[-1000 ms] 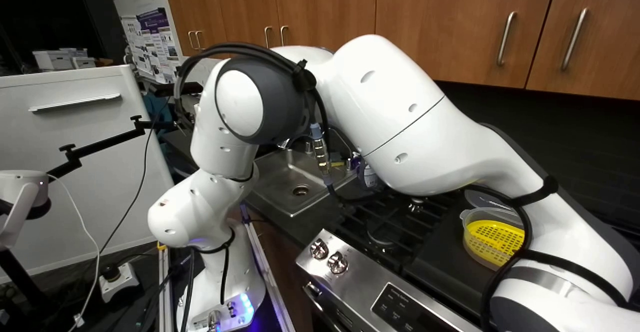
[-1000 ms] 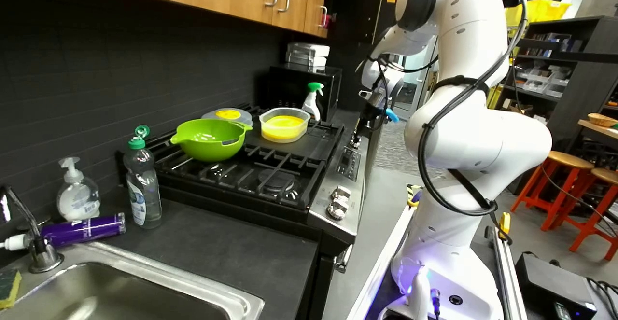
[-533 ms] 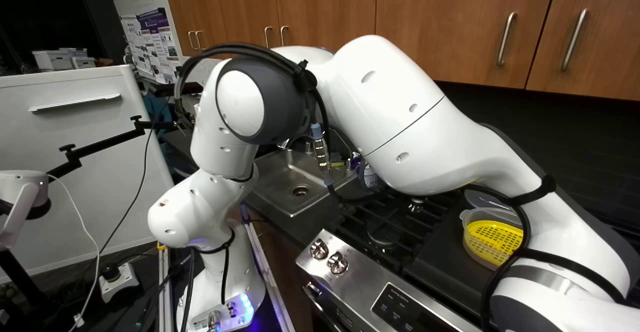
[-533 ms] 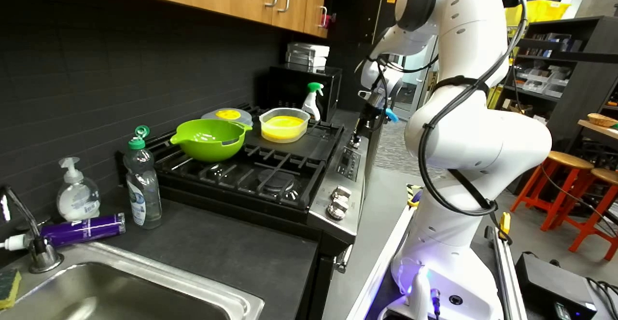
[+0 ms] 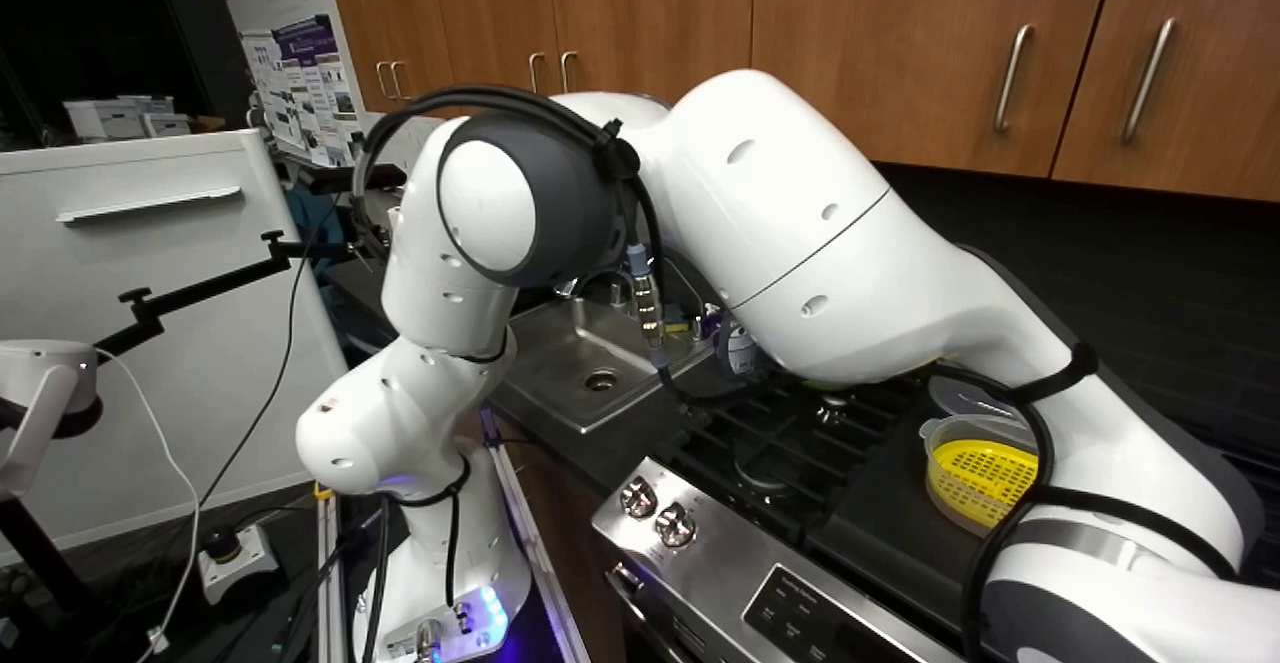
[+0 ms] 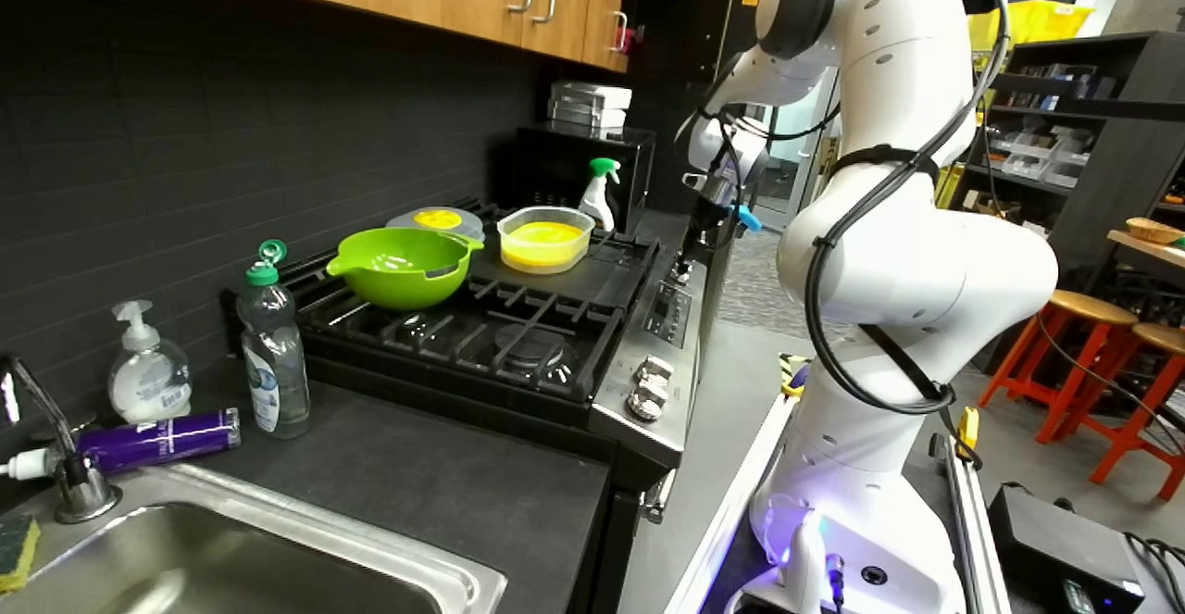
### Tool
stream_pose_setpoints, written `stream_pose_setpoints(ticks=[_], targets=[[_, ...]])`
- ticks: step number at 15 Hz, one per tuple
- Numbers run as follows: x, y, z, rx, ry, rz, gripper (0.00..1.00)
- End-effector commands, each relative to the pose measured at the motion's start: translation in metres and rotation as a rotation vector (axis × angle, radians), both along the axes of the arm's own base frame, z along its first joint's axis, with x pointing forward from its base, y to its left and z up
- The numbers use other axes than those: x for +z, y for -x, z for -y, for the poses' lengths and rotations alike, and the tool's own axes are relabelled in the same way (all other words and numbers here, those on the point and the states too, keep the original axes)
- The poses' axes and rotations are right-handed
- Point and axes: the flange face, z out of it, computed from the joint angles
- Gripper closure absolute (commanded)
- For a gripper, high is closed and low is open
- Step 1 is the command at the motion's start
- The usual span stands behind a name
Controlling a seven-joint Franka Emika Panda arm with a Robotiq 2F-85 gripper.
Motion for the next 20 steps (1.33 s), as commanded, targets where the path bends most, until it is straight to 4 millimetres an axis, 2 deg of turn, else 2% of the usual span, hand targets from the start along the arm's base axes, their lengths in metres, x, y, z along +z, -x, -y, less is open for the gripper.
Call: stream_pose_setpoints(ticks=[1, 9, 16, 20], targets=[[-0.046, -0.021, -0.016, -0.001, -0.047, -0.043, 0.94], [-0.055, -0.023, -0.02, 0.05, -0.035, -0.016, 0.94], [-0.047, -0.008, -0.005, 0.397, 0.14, -0.038, 0.94], [-0.044, 0.002, 0.012, 0.591, 0.183, -0.018, 0.94]])
